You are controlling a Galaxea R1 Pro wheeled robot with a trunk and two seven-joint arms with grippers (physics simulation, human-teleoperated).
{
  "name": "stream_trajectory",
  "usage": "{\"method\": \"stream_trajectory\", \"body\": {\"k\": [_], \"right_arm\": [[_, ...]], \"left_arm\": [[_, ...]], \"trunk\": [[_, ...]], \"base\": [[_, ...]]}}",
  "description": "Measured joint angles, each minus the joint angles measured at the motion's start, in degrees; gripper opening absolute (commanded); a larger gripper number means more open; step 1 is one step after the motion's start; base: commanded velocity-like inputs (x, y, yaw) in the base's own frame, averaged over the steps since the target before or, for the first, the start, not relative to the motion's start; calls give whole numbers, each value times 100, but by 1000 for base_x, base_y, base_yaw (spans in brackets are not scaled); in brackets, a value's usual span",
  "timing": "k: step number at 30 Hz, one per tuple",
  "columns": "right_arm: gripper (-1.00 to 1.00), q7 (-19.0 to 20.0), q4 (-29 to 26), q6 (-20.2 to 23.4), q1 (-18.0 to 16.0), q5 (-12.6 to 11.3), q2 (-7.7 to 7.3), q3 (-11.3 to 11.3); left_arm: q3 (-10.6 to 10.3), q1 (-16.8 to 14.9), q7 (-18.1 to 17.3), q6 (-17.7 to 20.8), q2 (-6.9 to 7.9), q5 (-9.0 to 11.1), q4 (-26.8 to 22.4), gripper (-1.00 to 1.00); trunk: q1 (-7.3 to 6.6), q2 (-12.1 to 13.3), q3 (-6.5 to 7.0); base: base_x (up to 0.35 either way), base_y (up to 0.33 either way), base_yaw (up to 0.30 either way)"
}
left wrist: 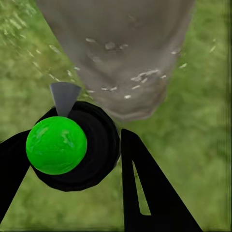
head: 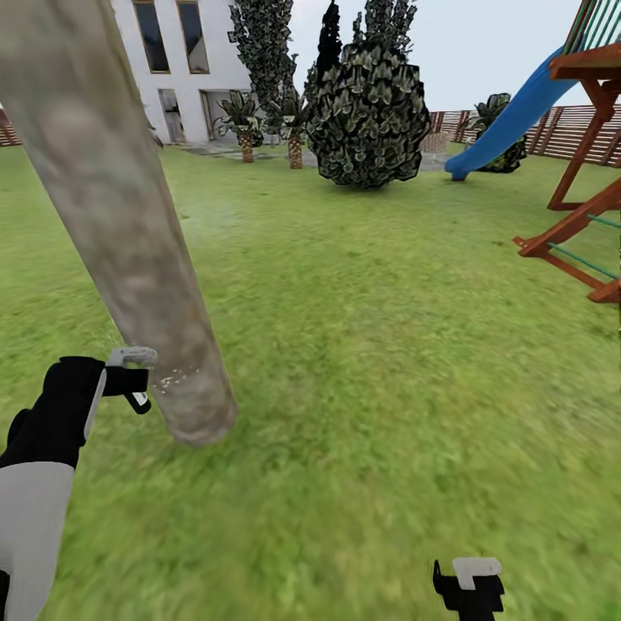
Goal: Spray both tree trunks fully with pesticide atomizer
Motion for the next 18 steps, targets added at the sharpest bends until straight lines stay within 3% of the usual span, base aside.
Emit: {"method": "stream_trajectory", "body": {"k": [8, 18], "right_arm": [[100, 0, -4, -1, 0, -7, 17, 0], [100, 0, -3, 0, -2, -5, 27, 1]], "left_arm": [[6, -1, 0, 27, 15, -18, -9, -100], [-6, 8, 8, 45, -16, -36, -2, -100]], "trunk": [[-2, 0, 0], [-3, 0, 0]], "base": [[-49, -260, 24], [132, -261, 264]]}}
